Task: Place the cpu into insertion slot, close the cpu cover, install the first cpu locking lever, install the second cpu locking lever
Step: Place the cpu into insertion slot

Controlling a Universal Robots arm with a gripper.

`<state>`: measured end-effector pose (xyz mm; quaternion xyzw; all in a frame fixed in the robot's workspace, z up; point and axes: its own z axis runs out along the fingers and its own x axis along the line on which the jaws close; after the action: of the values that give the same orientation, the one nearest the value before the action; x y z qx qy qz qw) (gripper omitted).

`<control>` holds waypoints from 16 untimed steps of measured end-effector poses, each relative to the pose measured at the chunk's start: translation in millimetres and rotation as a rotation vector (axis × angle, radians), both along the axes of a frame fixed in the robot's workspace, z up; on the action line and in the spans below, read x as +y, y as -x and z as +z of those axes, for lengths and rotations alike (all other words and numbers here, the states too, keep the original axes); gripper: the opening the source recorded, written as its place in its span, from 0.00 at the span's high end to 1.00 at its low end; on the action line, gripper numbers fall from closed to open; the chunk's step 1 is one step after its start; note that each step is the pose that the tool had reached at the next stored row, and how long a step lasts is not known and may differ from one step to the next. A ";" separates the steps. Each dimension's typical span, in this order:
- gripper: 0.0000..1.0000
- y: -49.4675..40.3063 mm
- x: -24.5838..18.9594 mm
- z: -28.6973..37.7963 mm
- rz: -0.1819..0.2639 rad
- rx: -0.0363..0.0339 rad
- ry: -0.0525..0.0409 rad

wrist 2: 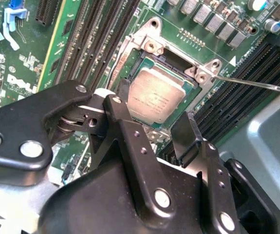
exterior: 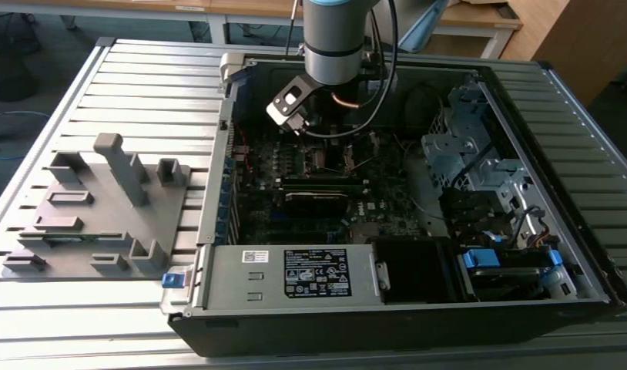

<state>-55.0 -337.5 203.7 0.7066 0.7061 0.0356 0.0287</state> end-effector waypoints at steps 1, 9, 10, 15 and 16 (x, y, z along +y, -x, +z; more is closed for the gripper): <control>0.39 0.0 0.0 0.1 0.000 0.0001 0.0002; 0.59 0.0 -0.1 0.6 0.000 0.0002 0.0003; 0.59 0.0 0.0 0.7 0.000 0.0002 0.0003; 0.82 0.0 0.0 1.0 0.000 0.0002 0.0003; 0.82 0.0 0.0 1.0 0.000 0.0002 0.0003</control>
<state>-55.0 -337.6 204.7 0.7066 0.7061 0.0354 0.0288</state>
